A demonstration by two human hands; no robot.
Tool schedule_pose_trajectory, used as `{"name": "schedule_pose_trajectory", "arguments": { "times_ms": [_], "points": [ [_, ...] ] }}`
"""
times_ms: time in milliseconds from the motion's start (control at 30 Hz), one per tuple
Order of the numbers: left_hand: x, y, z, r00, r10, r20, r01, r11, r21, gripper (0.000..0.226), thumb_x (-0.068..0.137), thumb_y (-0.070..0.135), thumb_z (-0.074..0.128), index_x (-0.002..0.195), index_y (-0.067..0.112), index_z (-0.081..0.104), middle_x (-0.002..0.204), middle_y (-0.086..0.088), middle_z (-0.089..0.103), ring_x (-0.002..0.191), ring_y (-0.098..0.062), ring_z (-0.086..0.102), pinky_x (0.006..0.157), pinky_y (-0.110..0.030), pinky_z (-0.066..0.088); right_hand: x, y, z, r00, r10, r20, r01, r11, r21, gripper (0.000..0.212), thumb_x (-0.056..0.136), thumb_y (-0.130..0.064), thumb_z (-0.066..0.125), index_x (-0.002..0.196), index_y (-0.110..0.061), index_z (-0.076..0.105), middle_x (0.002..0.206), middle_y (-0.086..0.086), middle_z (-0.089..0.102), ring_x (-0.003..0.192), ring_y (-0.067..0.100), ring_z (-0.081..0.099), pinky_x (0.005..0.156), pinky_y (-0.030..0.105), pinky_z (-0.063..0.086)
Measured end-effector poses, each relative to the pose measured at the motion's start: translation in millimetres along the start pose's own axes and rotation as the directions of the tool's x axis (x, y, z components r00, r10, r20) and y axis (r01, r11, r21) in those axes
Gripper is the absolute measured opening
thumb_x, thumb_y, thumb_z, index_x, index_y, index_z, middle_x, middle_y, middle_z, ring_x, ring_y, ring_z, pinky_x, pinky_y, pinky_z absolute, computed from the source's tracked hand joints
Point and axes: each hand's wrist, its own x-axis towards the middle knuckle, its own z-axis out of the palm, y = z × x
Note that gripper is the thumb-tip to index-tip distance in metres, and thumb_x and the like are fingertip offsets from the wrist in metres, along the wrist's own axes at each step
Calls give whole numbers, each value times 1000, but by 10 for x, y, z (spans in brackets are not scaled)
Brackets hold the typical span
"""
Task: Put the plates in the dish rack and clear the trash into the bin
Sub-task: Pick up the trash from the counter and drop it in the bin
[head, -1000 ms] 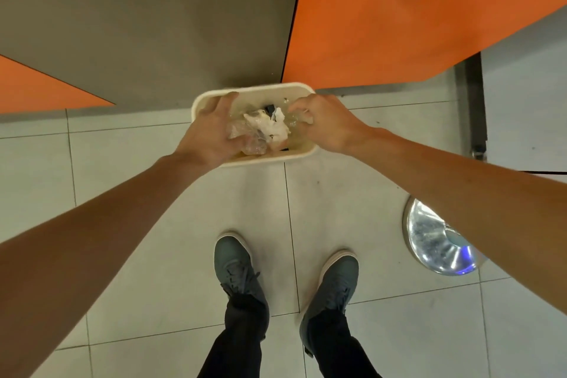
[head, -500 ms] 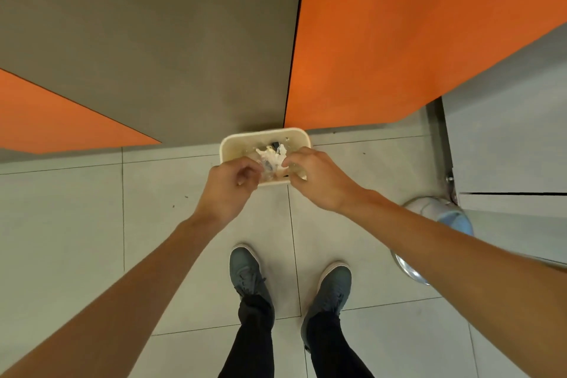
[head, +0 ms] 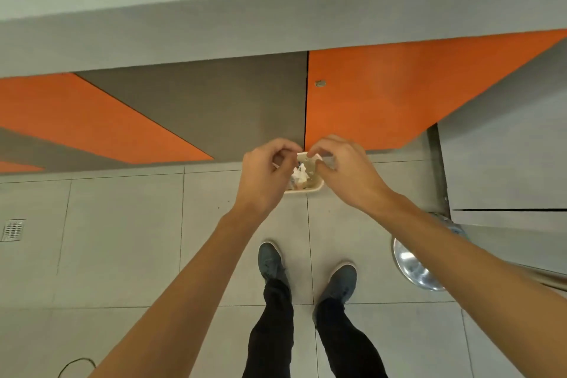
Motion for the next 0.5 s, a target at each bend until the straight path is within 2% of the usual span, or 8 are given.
{"name": "schedule_pose_trajectory", "arguments": {
  "times_ms": [67, 200, 300, 367, 433, 500],
  "points": [
    [-87, 340, -37, 999, 28, -38, -29, 999, -15, 20, 91, 0, 56, 93, 14, 70, 79, 8, 67, 68, 1, 60, 60, -10, 46, -113, -218, -290, 998, -44, -47, 46, 998, 36, 22, 84, 0, 59, 95, -15, 69, 97, -1, 64, 94, 18, 62, 83, 37, 51],
    [-151, 1016, -58, 978, 184, -100, -178, 982, 61, 24, 91, 0, 55, 106, 13, 69, 100, 7, 66, 87, 6, 58, 68, -5, 41, -332, -509, -925, 982, -96, -164, 99, 995, 10, 30, 81, 4, 58, 104, -13, 68, 109, 0, 63, 101, 16, 58, 81, 21, 40],
    [46, 1478, -67, 932, 346, -108, -324, 928, 182, 34, 87, 2, 54, 112, 22, 65, 113, 13, 61, 101, 3, 54, 84, -14, 43, -351, -605, -1386, 953, -157, -258, 153, 988, -33, 34, 80, 2, 58, 110, -14, 65, 121, 0, 56, 110, 14, 53, 85, 20, 35],
    [246, 1789, -57, 896, 436, -84, -406, 881, 242, 37, 85, 5, 55, 117, 21, 62, 120, 9, 58, 111, -5, 53, 90, -19, 41, -292, -630, -1721, 933, -182, -311, 170, 983, -66, 33, 82, -1, 58, 112, -14, 64, 123, 3, 52, 116, 16, 49, 91, 18, 32],
    [462, 2013, -11, 887, 462, 9, -440, 839, 320, 42, 86, 8, 57, 127, 17, 56, 131, 1, 52, 121, -14, 49, 97, -27, 40, -198, -620, -2025, 925, -187, -331, 163, 982, -99, 33, 84, -3, 57, 116, -13, 63, 124, 4, 49, 119, 18, 45, 92, 16, 29],
    [670, 2136, 58, 902, 414, 121, -423, 794, 437, 53, 89, 18, 58, 141, 16, 45, 148, -4, 39, 134, -22, 39, 107, -40, 37, -121, -568, -2277, 931, -176, -320, 132, 979, -153, 37, 86, -6, 57, 121, -15, 60, 128, 4, 47, 123, 19, 43, 95, 17, 27]
  ]
}}
